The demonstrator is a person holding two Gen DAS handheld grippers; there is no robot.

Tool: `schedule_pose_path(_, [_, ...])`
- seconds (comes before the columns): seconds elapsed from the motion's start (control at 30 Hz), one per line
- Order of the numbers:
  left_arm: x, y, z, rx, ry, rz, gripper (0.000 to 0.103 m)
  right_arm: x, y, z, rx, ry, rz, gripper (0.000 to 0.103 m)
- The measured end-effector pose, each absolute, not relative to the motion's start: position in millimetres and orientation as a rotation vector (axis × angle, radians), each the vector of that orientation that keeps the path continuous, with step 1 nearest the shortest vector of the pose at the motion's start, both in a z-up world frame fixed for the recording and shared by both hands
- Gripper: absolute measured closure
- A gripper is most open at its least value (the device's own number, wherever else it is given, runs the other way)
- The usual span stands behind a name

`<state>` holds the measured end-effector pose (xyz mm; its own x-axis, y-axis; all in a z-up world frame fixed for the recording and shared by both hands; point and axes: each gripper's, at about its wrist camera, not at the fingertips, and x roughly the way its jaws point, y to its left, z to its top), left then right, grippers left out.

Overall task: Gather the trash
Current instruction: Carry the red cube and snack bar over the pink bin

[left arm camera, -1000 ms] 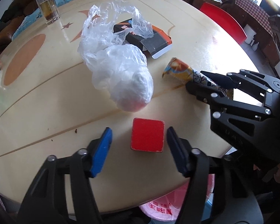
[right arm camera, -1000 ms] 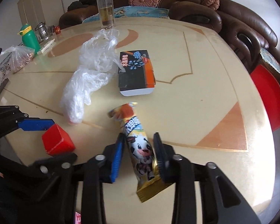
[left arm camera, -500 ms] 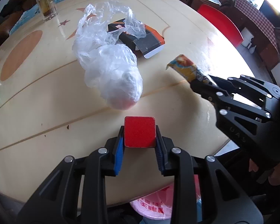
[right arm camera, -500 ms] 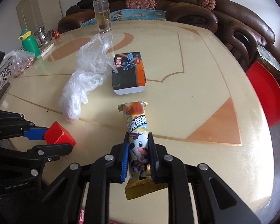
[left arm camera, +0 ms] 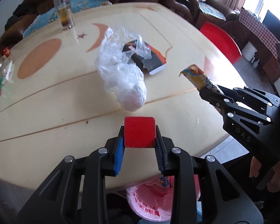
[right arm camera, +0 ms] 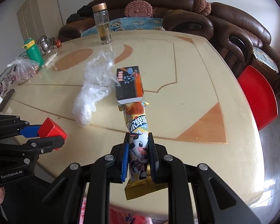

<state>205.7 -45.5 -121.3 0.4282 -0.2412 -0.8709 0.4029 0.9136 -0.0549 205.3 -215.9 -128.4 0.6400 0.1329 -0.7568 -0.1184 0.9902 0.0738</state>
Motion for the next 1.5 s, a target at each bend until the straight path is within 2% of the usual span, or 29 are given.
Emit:
schedule_pose_path(0.37, [155.2, -37.0, -85.8, 0.159, 0.991, -0.405, 0.073, 142.6, -202.4, -76.3, -0.001, 0.775, 0.166, 0.085])
schedule_pose_path(0.63, [114.8, -34.3, -76.1, 0.164, 0.96, -0.421, 0.073, 92.0, -191.9, -61.6, -0.019, 0.757, 0.179, 0.085])
schedule_pose_path(1.1, [71.1, -39.3, -113.6, 0.19, 1.038, -0.441, 0.073, 36.5, -192.1, -88.2, -0.009, 0.822, 0.172, 0.085])
schedule_pose_path(1.5, [57.5, -46.8, -173.7, 0.232, 1.168, -0.467, 0.073, 28.2, -187.5, -158.4, -0.015, 0.989, 0.187, 0.085])
